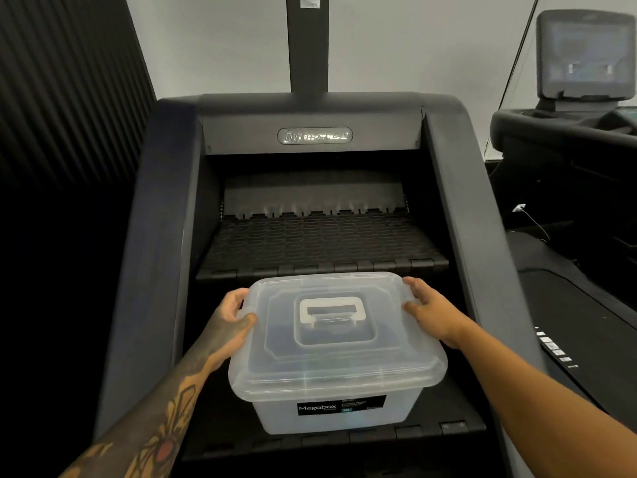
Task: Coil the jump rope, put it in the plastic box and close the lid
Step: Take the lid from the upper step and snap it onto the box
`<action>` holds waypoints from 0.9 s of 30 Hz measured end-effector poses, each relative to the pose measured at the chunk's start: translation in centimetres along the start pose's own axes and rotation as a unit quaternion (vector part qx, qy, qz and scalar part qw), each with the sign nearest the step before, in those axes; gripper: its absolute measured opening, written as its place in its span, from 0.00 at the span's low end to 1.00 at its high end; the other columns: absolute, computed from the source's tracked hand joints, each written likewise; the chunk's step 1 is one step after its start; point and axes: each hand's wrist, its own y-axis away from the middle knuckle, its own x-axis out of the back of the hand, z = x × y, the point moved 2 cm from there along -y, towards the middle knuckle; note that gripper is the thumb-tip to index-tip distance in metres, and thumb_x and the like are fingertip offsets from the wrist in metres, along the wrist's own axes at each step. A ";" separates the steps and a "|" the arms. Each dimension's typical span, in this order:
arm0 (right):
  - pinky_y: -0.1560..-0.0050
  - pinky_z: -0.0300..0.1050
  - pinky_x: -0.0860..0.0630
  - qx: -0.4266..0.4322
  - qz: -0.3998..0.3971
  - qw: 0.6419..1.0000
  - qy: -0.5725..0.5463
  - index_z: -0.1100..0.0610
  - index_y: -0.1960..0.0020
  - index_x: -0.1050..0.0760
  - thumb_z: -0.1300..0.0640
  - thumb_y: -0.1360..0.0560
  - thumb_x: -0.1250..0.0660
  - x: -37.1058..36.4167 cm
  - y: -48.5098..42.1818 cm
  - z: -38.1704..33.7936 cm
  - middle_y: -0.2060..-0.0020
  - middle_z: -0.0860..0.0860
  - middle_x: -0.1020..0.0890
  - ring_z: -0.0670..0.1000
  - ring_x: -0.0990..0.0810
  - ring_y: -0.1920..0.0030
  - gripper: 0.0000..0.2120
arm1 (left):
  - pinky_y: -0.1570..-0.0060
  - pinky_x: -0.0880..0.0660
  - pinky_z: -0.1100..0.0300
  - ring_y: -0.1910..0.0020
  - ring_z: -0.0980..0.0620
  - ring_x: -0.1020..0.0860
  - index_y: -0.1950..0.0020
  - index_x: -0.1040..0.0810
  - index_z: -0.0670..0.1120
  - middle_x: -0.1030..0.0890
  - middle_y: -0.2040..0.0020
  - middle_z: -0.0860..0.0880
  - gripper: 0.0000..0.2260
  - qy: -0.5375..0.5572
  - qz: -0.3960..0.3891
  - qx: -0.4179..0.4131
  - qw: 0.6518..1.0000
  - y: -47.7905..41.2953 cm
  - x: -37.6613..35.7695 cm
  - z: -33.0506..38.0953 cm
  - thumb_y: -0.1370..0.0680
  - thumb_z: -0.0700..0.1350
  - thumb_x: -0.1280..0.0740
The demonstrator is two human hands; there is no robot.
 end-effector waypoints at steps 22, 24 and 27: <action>0.46 0.64 0.21 -0.151 -0.031 0.985 -0.073 0.53 0.34 0.34 0.52 0.23 0.33 -0.4 -0.9 1.2 0.46 0.58 0.21 0.62 0.18 0.49 0.20 | 0.51 0.22 0.37 0.50 0.37 0.17 0.40 0.22 0.44 0.16 0.48 0.37 0.20 0.149 -0.091 0.187 0.967 0.0 1.4 -1.7 0.28 0.51 0.29; 0.46 0.65 0.21 -0.154 -0.028 0.985 -0.075 0.54 0.35 0.33 0.52 0.23 0.33 -0.5 -0.9 1.3 0.46 0.59 0.21 0.62 0.18 0.49 0.19 | 0.53 0.20 0.39 0.54 0.39 0.16 0.42 0.22 0.42 0.15 0.52 0.39 0.18 0.090 -0.038 0.169 0.981 0.0 1.5 -1.0 0.27 0.50 0.28; 0.47 0.65 0.21 -0.155 -0.023 0.985 -0.078 0.54 0.35 0.33 0.52 0.23 0.33 -0.5 -0.9 1.3 0.46 0.59 0.21 0.62 0.18 0.49 0.19 | 0.56 0.20 0.41 0.58 0.42 0.16 0.46 0.22 0.41 0.15 0.55 0.41 0.14 0.026 0.014 0.160 0.987 0.1 1.3 -0.2 0.27 0.48 0.29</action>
